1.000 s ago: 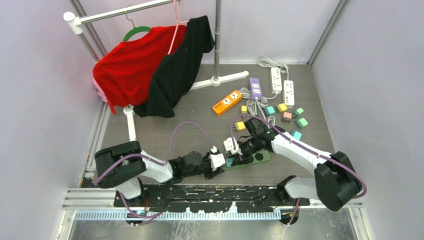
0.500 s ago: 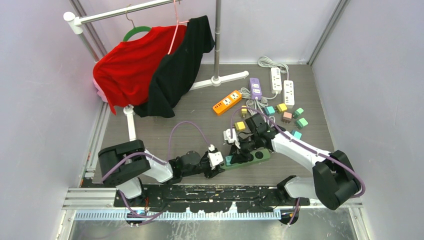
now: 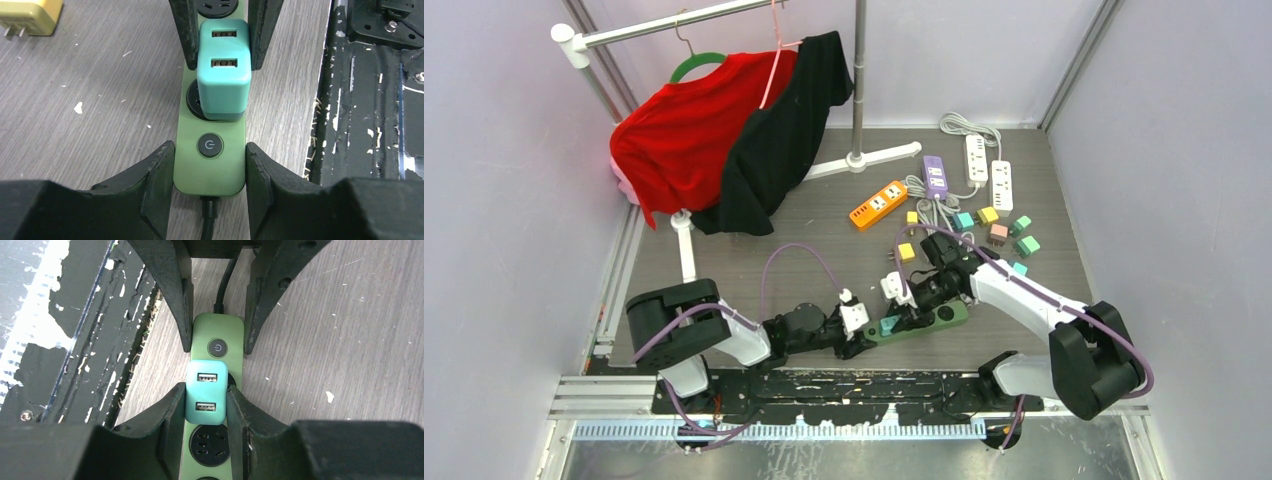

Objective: Pull the plug off the socket
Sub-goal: Remove the plug from the socket.

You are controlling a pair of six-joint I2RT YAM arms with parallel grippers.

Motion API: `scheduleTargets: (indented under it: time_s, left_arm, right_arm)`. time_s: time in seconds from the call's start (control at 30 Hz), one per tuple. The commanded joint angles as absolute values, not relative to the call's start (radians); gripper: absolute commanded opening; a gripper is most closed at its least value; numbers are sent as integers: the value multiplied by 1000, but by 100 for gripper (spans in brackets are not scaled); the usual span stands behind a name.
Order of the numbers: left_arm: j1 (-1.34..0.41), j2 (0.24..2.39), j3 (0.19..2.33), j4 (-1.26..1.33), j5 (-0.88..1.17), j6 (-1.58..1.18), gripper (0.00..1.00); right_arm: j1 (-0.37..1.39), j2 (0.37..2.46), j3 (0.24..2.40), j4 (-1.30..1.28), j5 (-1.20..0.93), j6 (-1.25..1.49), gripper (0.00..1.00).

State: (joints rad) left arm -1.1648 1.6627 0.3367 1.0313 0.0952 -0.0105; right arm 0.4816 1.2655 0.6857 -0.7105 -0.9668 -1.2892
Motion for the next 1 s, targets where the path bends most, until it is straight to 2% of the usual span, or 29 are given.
scheduleTargets:
  time_s: [0.0,0.23,0.33,0.43,0.6,0.7,0.83,0.97]
  left_arm:
    - [-1158,1664,360,956,126,-40,0]
    - [-1158,1684,383,940,133,-41,0]
    - [-1158,1692,380,943,133,-44,0]
    - [-1158,1688,364,958,126,-53,0]
    - [-1158,1678,346,971,120,-59,0]
    - [-1158,1668,341,966,117,-65,0]
    - [-1158,1660,341,957,124,-86,0]
    - [-1158,1670,347,956,136,-100,0]
  right_arm:
    - [531,1253,710,-662,-1035,-1225,1]
    - [546,1244,695,-382,-964,-855,1]
    - [509,1229,712,-379,-922,-825,1]
    - [437,1215,727,-468,-937,-910,1]
    - [389,1233,752,-798,-953,-1325,1]
    - [392,1248,746,-894,-989,-1473,1]
    - [433,1243,736,-907,-1027,-1497,1]
    - [485,1243,715,-817,-1039,-1398,1]
